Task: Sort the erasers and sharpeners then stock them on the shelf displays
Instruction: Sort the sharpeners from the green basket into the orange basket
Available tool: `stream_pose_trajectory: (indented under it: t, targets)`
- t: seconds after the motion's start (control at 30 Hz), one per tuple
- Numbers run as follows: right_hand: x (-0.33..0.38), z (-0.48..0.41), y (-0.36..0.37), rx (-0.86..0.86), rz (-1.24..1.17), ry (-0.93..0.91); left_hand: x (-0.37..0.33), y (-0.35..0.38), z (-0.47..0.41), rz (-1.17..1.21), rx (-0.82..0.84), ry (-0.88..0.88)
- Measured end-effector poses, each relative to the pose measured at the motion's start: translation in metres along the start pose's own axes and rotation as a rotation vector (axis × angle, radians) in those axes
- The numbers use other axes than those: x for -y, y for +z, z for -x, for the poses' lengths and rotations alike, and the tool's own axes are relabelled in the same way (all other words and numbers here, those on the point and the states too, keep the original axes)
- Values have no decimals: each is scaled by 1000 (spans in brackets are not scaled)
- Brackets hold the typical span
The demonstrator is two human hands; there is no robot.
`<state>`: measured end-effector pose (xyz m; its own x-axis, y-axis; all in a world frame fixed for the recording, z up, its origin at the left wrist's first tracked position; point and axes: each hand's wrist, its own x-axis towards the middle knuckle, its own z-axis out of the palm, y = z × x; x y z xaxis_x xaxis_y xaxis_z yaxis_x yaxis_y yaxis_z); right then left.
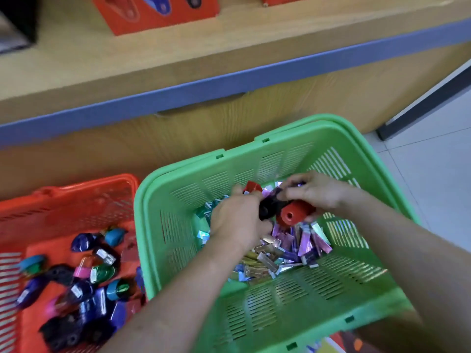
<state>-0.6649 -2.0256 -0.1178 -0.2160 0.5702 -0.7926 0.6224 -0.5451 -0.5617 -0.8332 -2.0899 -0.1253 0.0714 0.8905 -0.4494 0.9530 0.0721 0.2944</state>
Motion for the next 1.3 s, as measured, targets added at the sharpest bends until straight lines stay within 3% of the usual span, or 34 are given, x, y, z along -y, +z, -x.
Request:
stream_pose_trajectory:
  t: [0.2, 0.3, 0.4, 0.57, 0.73, 0.93, 1.07, 1.13, 1.23, 1.3]
  targets:
    - [115, 85, 35, 228, -39, -331, 58, -125, 98, 120, -253, 6]
    - [146, 98, 91, 305, -156, -423, 122, -158, 140, 167, -295, -175]
    - [158, 101, 170, 378, -80, -475, 201, -138, 171, 149, -207, -452]
    - [136, 71, 290, 218, 400, -585, 287, -39, 210, 172, 74, -743]
    - [110, 46, 332, 153, 350, -481, 318, 4, 217, 290, -34, -798]
    - [134, 64, 293, 32, 213, -578, 291, -36, 195, 404, -345, -659]
    - [163, 104, 210, 181, 119, -616, 222, -81, 178, 429, -550, -279]
    - [165, 113, 160, 140, 189, -602, 178, -98, 173, 432, -616, -99]
    - [139, 99, 98, 33, 324, -481, 118, -104, 160, 412, -627, 108]
    - [101, 73, 68, -19, 408, -354, 81, -93, 140, 368, -489, 154]
